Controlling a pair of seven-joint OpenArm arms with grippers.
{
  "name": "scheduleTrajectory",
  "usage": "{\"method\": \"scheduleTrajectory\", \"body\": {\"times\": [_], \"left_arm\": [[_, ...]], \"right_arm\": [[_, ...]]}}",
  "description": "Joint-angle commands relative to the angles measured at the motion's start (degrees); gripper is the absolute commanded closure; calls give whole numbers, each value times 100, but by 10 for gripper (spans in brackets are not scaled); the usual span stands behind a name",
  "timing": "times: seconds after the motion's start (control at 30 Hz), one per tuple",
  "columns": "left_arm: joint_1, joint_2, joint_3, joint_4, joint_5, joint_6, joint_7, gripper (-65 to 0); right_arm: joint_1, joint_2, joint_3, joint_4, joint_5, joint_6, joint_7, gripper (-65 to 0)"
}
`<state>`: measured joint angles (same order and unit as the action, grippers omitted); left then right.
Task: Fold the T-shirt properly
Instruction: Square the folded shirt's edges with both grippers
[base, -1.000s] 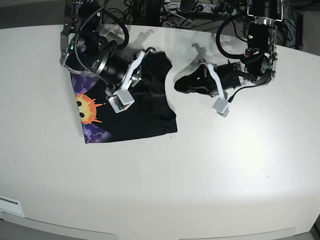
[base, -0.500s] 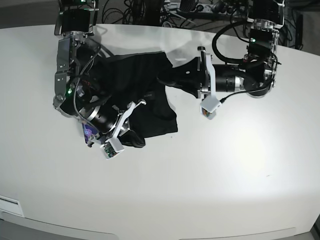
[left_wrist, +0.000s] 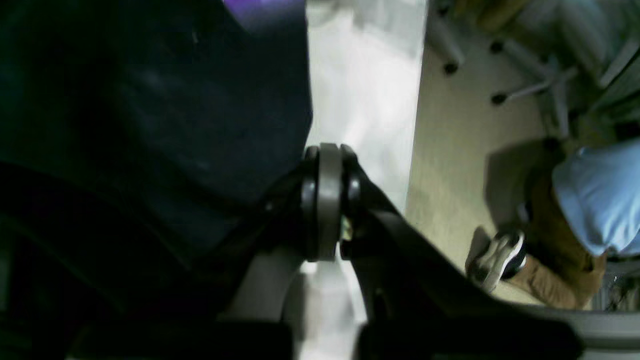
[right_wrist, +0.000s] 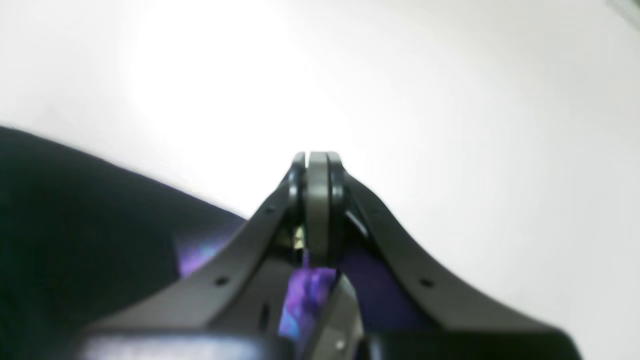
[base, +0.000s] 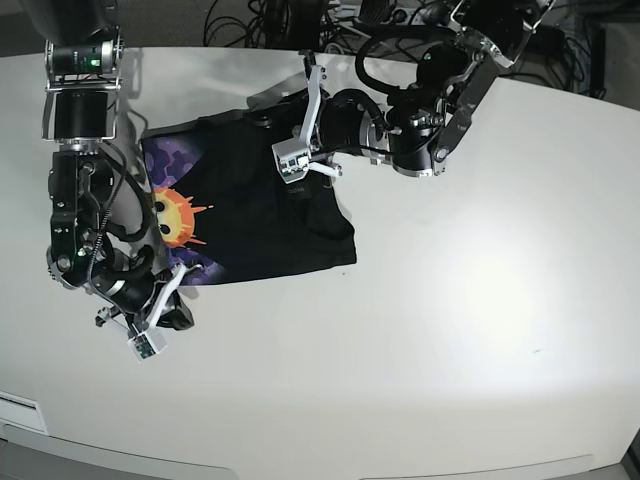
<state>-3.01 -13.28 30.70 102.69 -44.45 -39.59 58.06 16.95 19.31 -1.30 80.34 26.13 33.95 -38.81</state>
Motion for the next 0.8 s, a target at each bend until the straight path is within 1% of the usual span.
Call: {"method": "scheduleTrajectory", "body": {"times": [0.0, 0.03, 0.1, 0.2, 0.3, 0.47, 0.5, 0.57, 0.67, 0.77], "left_arm": [[-85, 2, -26, 61, -15, -41, -175, 0], [-83, -11, -39, 42, 68, -41, -219, 0], [-85, -28, -57, -9, 234, -41, -262, 0], [-85, -37, -55, -186, 269, -41, -280, 0], [-107, -55, -55, -476, 459, -41, -326, 0], [-474, -299, -55, -1143, 892, -41, -715, 0], [-564, -358, -55, -1281, 966, -41, -809, 0], [-748, -492, -48, -1552, 1110, -41, -1069, 0], [-1049, -645, -48, -2006, 1370, -41, -1534, 0], [-1366, -704, -48, -2461, 1674, -41, -2057, 0]], "right_arm": [[98, 133, 26, -46, 201, 131, 234, 0], [74, 192, 26, -168, 319, 258, 286, 0], [66, 264, 26, -365, 457, 411, 262, 0], [59, 275, 26, -568, 564, 533, 203, 0], [-72, 278, 28, -581, 562, 577, 179, 0], [-413, 278, 72, -577, 573, 570, 129, 0], [-514, 280, 120, -575, 673, 570, 70, 0], [-715, 278, 306, -570, 1029, 581, -195, 0], [-1045, 278, 780, -570, 1550, 605, -551, 0], [-1408, 273, 1322, -542, 1897, 605, -656, 0]]}}
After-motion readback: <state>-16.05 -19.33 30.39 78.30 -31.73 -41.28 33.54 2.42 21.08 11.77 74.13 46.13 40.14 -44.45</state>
